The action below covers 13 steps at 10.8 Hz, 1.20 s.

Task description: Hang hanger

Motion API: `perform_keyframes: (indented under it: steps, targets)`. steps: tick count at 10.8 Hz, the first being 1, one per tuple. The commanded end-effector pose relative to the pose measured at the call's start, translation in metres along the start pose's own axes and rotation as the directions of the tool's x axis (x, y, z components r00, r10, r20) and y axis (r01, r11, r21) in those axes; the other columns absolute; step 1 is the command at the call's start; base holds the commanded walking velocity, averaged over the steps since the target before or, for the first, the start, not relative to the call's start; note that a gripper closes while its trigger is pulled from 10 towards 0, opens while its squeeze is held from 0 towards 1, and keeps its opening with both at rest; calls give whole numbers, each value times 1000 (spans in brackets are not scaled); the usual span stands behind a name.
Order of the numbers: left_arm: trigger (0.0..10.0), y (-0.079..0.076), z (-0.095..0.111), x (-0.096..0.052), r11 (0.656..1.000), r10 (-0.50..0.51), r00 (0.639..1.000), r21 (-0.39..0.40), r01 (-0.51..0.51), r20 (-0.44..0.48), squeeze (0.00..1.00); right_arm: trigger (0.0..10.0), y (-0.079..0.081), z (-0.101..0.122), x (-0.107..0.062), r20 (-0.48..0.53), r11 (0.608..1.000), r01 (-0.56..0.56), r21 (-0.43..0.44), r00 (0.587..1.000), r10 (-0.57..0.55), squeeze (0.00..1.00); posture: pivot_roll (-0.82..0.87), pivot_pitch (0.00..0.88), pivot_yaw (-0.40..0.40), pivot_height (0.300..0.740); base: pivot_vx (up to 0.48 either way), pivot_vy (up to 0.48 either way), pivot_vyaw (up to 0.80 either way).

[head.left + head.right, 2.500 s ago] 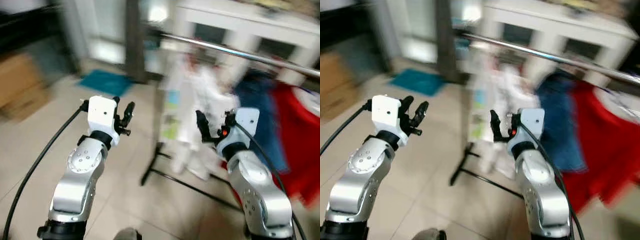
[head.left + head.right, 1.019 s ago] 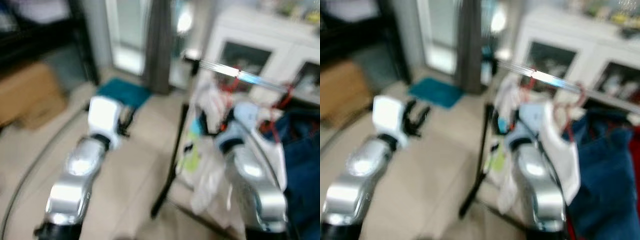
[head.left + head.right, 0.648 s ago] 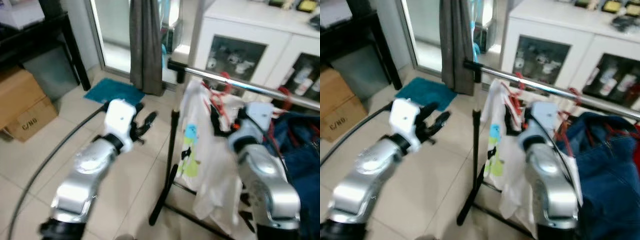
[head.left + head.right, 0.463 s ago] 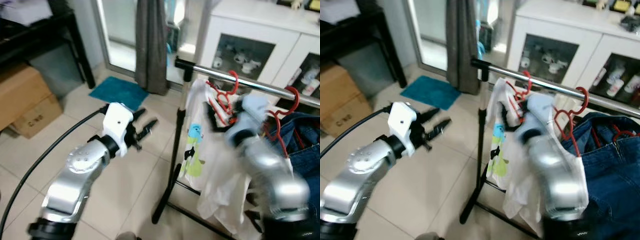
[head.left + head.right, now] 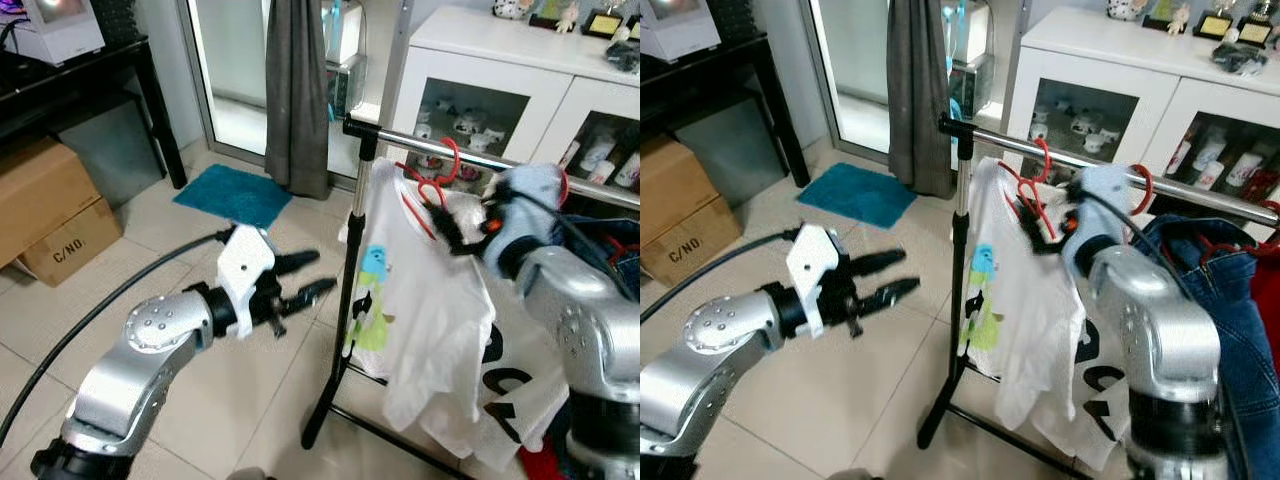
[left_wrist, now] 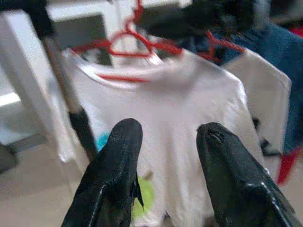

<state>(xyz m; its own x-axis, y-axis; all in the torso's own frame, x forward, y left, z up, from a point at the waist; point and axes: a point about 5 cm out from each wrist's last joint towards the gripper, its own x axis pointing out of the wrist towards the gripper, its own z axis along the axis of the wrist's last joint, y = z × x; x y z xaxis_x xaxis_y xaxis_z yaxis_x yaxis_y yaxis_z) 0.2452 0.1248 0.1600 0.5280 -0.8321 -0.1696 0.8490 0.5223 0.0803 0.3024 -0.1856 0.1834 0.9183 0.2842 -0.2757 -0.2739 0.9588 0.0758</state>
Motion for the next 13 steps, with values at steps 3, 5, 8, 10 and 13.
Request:
perform_keyframes:
  steps: [3, 5, 8, 10, 13]
  targets:
    - [10000, -4, 4, 0, 999, -48, 999, 5, 48, -1, 0, 10000, -15, 7, 11, -26, 1000, -17, 11, 1000, 18, 0, 53, 5, -9, 740, 0, 0, 0]
    - [10000, -5, 3, -1, 998, -69, 998, 1, 69, -11, 0, 118, -32, 12, 27, -74, 1000, 12, 10, 997, -11, 0, 58, 5, -15, 740, 0, 0, 0]
    - [10000, -6, 3, -2, 997, -75, 997, 1, 75, -16, 0, 0, -32, 12, 34, -83, 999, -36, 21, 996, 38, 0, 58, 4, -16, 740, 0, 0, 0]
    - [10000, -6, 3, -1, 997, -78, 997, 3, 78, -16, 0, 0, -31, 12, 36, -75, 998, -67, 21, 995, 69, 0, 57, 3, -13, 740, 0, 0, 0]
    - [10000, -5, 3, 0, 997, -80, 997, 9, 80, -22, 0, 0, -29, 9, 41, -69, 995, -88, 46, 993, 91, 0, 58, 0, -16, 740, 0, 0, 0]
